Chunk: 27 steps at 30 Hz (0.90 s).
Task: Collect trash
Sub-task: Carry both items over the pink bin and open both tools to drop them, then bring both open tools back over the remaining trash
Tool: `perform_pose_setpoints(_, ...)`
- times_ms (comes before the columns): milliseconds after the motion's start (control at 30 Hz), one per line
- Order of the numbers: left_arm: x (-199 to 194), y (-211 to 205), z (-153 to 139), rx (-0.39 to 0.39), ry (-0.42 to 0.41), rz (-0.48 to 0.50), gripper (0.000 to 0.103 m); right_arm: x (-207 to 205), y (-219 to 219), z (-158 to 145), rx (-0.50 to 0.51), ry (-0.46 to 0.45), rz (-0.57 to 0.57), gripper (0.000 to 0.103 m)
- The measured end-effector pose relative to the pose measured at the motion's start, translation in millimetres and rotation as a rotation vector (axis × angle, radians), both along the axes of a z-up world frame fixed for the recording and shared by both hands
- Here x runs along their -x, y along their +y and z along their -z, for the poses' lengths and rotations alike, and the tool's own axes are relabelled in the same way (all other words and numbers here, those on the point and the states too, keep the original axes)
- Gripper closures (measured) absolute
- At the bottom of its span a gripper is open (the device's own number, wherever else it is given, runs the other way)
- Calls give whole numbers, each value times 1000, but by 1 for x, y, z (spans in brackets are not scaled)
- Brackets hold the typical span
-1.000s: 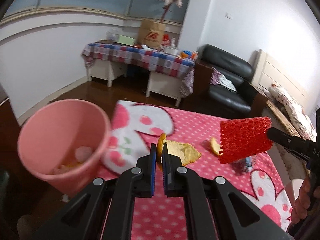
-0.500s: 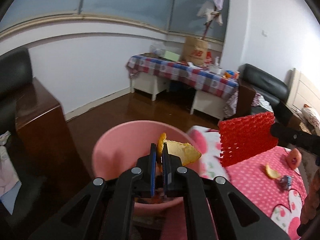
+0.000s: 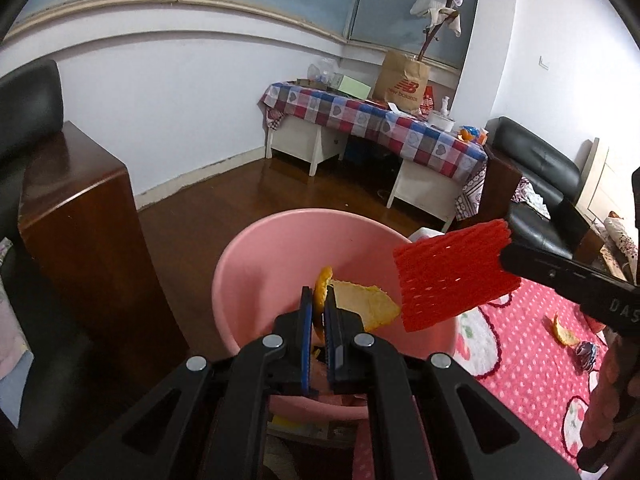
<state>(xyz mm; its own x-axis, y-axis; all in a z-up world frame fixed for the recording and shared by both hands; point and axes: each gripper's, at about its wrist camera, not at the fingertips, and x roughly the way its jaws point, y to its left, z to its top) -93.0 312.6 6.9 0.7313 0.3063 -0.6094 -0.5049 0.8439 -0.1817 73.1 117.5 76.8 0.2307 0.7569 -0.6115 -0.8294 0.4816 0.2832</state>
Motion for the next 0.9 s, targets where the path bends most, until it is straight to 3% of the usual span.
perform_pose_setpoints(433,-14,-2,6,13,17,9,98,-8,7,11,27,45,6,95)
perform_pose_setpoints(567,-14,-4,6,19,9,2,86,-10,11,14,41,61,2,85)
perform_pose_setpoints(667,-9,-7,4,16,1,-8,65,-10,11,15,37,67,-1,75)
perform_pose_setpoints(900,-4,-12,1,18,-10,-5,64,-8,4,16,24,81,-2,73)
